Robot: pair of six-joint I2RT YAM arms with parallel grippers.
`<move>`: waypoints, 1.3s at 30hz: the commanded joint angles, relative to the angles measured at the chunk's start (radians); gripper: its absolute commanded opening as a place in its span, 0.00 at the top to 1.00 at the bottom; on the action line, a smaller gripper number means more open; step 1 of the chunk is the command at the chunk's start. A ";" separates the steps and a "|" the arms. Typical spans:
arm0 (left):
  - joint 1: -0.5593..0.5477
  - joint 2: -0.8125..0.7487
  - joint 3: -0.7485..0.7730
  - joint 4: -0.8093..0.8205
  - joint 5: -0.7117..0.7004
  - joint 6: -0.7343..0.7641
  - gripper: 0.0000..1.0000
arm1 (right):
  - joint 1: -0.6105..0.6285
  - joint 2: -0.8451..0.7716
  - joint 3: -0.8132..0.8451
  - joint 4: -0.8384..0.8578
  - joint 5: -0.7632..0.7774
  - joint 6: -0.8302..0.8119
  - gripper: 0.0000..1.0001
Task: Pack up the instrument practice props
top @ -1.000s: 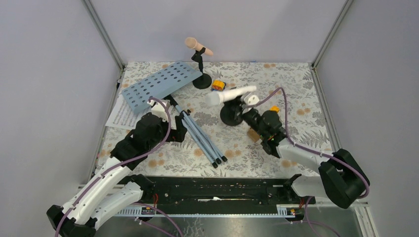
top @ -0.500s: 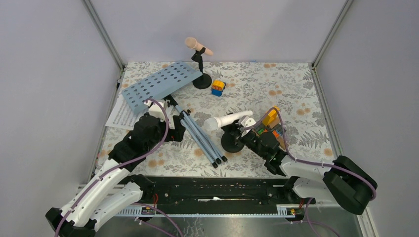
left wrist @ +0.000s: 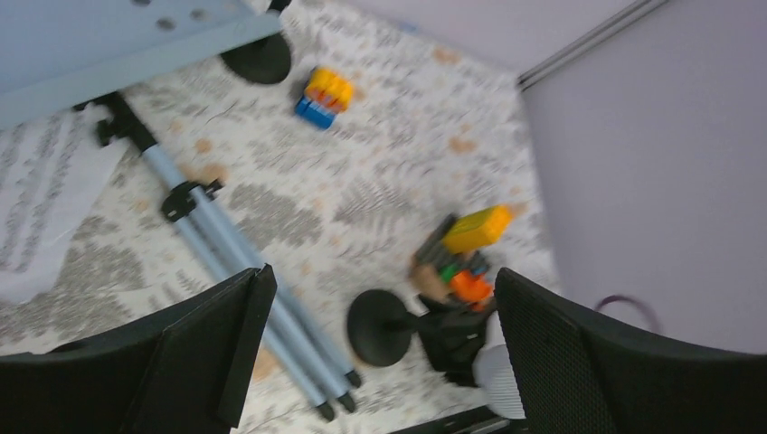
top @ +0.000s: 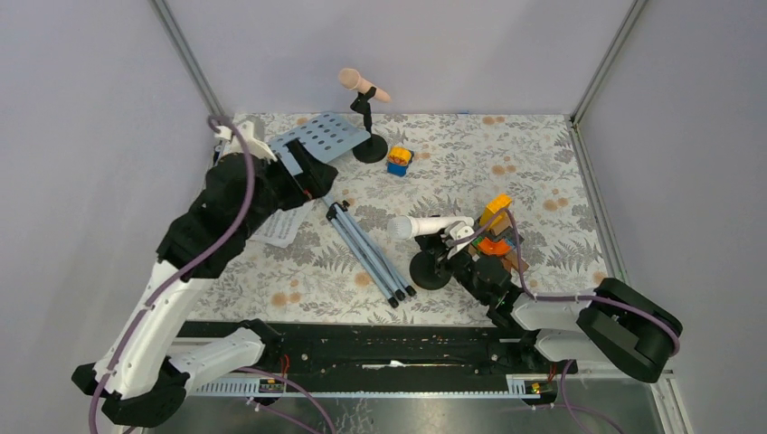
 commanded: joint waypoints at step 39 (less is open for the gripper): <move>-0.002 -0.042 0.220 0.060 0.017 -0.334 0.01 | 0.006 -0.869 0.438 -1.277 0.108 0.113 0.10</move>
